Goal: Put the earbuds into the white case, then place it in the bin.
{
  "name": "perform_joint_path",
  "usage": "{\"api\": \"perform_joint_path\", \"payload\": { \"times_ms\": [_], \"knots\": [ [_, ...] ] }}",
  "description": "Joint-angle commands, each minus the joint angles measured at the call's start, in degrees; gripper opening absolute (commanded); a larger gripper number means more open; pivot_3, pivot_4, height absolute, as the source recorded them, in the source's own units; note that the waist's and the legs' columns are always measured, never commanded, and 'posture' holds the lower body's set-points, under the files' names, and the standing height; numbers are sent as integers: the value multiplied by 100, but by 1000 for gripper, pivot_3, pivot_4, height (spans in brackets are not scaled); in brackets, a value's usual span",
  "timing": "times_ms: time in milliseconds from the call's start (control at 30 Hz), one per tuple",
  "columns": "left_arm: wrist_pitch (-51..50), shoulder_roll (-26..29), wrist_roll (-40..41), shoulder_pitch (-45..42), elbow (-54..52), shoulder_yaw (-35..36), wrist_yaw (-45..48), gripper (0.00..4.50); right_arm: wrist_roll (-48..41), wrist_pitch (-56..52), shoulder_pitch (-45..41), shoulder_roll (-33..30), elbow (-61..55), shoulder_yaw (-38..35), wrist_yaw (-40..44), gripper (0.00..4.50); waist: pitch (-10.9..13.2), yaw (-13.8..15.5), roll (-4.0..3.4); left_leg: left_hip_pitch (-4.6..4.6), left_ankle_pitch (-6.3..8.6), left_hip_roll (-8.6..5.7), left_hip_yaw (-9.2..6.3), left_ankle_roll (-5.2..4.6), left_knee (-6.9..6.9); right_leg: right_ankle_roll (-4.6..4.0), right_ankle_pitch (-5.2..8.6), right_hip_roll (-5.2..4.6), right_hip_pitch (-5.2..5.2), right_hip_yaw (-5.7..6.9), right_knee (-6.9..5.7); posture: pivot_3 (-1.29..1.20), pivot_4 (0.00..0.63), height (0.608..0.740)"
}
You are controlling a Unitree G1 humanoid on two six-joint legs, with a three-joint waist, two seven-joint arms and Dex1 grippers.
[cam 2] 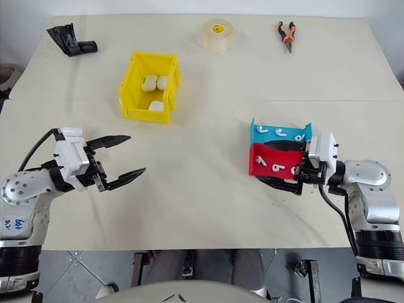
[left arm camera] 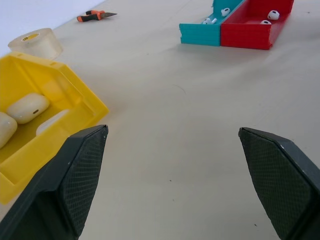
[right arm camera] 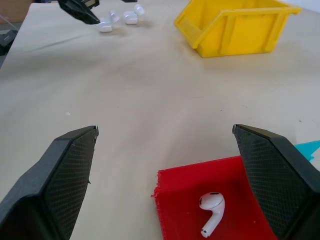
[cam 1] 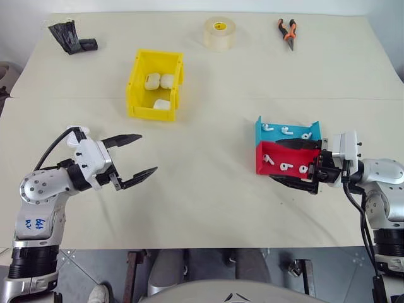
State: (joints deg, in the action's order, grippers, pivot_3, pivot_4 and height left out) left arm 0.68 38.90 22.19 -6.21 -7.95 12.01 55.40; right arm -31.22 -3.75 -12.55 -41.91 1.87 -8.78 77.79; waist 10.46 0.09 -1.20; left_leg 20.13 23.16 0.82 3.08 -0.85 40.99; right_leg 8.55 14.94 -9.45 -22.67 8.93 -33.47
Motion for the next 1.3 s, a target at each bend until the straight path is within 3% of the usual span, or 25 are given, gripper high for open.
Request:
{"api": "perform_joint_path", "payload": {
  "times_ms": [33, 267, 467, 667, 767, 1000, 1133, 1300],
  "knots": [
    [0, -68, 55, -1, -105, 48, -143, 4453, 4, 96, -50, -88, -34, -21, 148, 4500, 0, -1, 0, 0, 0, 0, 0, 0, 0, 0, 0, 0, 0, 0, 0, 0, 150, 740],
    [-1056, -98, 157, 850, -1126, 968, -1350, 4453, -259, 81, -236, 457, -547, 105, -75, 4500, 1, -38, 2, -1, 0, 5, -2, 0, -3, 0, 0, 1, -3, 0, -1, 0, 150, 740],
    [-1919, -763, 272, 2207, -2253, 2190, -2619, 4453, -362, 231, -443, 944, -901, 298, -145, 4500, 2, -2, 6, 0, 1, 6, -7, 1, 0, 0, 0, 1, -1, -2, 0, 0, 150, 740],
    [-2324, -1302, 299, 2878, -2631, 2463, -3217, 4453, -387, 305, -538, 1084, -876, 393, -8, 4500, 2, 108, 9, 0, 2, 4, -12, 2, 7, 0, 0, 0, 6, 0, 2, 0, 150, 740],
    [-3481, -889, 1230, 2622, -2960, 2846, -3447, 4453, -362, 147, -573, 981, -757, 401, 8, 4500, 1, 131, 11, 0, 2, 6, -14, 2, 10, -1, 1, 0, 6, 0, -2, 0, 150, 740],
    [-6914, 723, 2088, 1167, -2930, 3124, -4468, 4453, -316, 44, -659, 964, -586, 439, 73, 4500, -1, 103, 12, -4, 2, 4, -20, 2, 5, -3, 1, 1, 4, -2, -5, 0, 150, 740],
    [-8996, 763, 2015, -115, -2675, 2904, -5001, 4453, -293, 39, -706, 990, -553, 495, 114, 4500, -1, 71, 11, -7, 2, 2, -11, 3, 1, -3, 2, 3, 4, -4, -7, 0, 150, 740],
    [-9318, 726, 2128, -364, -2285, 2500, -5470, 4453, -313, 32, -707, 995, -549, 541, 132, 4500, 0, -18, 13, -5, 1, 3, -14, 10, -5, -5, 3, 8, 0, -3, -7, 0, 150, 740]
  ]
}}
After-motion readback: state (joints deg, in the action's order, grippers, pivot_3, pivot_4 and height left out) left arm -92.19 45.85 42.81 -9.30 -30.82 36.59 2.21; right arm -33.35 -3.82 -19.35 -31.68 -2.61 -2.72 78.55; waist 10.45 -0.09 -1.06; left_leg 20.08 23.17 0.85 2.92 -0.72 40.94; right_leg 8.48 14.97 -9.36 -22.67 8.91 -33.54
